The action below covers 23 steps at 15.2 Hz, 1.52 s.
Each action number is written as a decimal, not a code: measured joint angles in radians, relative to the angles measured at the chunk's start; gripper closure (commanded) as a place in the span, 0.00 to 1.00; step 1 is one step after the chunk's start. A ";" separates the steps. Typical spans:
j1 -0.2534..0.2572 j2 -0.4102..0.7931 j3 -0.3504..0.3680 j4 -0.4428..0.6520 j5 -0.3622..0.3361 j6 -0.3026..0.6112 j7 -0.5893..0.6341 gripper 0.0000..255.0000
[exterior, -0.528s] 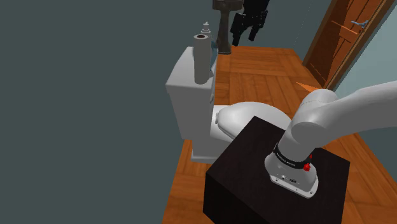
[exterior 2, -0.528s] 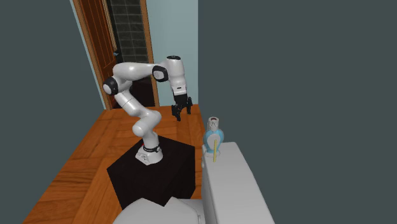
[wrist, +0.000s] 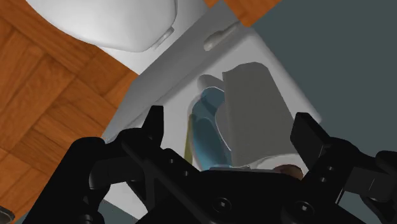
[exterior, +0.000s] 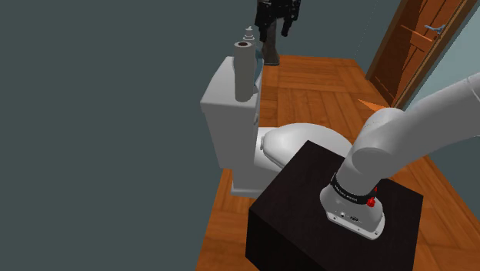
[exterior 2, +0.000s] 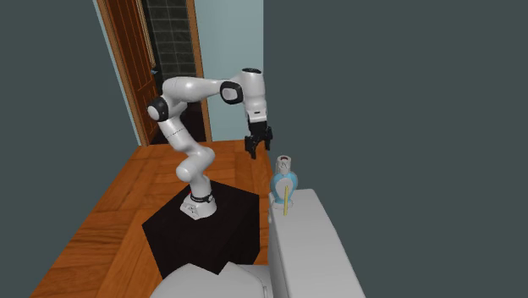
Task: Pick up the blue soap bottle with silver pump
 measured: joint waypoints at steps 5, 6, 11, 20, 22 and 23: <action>-0.010 0.209 0.008 0.209 -0.014 -0.013 0.037 0.00; -0.012 0.252 0.009 0.258 -0.017 -0.022 0.043 0.00; -0.014 0.344 0.013 0.349 -0.023 -0.027 0.063 0.00; -0.015 0.314 0.011 0.251 -0.025 0.052 0.068 1.00; -0.016 0.317 0.010 0.254 -0.025 0.053 0.067 1.00; -0.016 0.318 0.009 0.255 -0.025 0.054 0.066 1.00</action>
